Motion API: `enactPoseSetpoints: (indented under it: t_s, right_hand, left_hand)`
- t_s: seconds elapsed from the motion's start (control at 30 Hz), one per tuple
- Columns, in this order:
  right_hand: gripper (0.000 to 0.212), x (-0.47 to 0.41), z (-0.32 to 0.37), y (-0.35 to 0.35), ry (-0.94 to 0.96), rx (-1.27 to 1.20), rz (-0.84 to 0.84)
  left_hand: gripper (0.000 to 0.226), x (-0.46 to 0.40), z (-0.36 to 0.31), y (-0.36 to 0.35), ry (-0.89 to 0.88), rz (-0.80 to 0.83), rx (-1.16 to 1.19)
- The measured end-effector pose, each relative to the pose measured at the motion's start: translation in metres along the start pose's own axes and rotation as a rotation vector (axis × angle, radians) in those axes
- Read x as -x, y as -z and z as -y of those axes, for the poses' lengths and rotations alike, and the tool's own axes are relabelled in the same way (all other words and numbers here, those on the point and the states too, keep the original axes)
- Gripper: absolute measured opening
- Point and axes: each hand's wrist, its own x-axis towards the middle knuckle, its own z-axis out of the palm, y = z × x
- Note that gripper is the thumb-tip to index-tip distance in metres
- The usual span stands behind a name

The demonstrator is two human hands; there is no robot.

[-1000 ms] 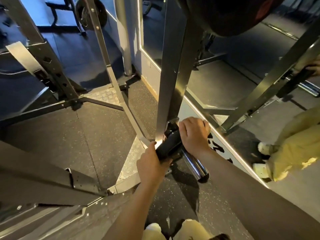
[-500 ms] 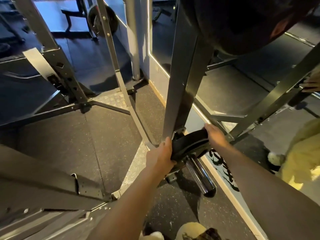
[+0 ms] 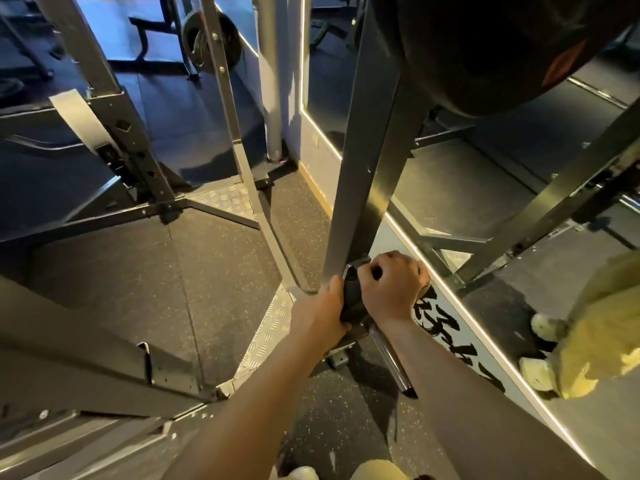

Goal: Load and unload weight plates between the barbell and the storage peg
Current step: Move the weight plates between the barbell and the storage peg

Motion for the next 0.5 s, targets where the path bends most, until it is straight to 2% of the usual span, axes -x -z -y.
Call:
enactPoseSetpoints:
  t_s: [0.13,0.2,0.3,0.37,0.43,0.5]
  right_hand:
    - [0.035,-0.011,-0.002,0.002,-0.079,-0.032,-0.018]
    - [0.034,-0.016,-0.007,0.005,-0.15,-0.047,0.039]
    - [0.028,-0.036,-0.018,0.017,-0.28,-0.126,0.289]
    - [0.033,-0.054,-0.022,0.032,-0.366,-0.083,0.479]
    - [0.041,-0.063,-0.02,0.043,-0.389,0.052,0.524]
    - [0.057,-0.051,-0.014,0.041,-0.33,0.047,0.449]
  left_hand:
    - [0.061,-0.01,-0.013,0.015,-0.049,0.011,-0.114]
    - [0.06,-0.013,-0.022,0.019,-0.071,0.005,-0.164]
    - [0.059,-0.022,-0.037,0.021,-0.098,-0.027,-0.199]
    - [0.061,-0.027,-0.045,0.021,-0.121,-0.044,-0.227]
    - [0.067,-0.023,-0.04,0.017,-0.166,-0.089,-0.167]
    - [0.076,-0.006,-0.019,0.008,-0.17,-0.153,0.07]
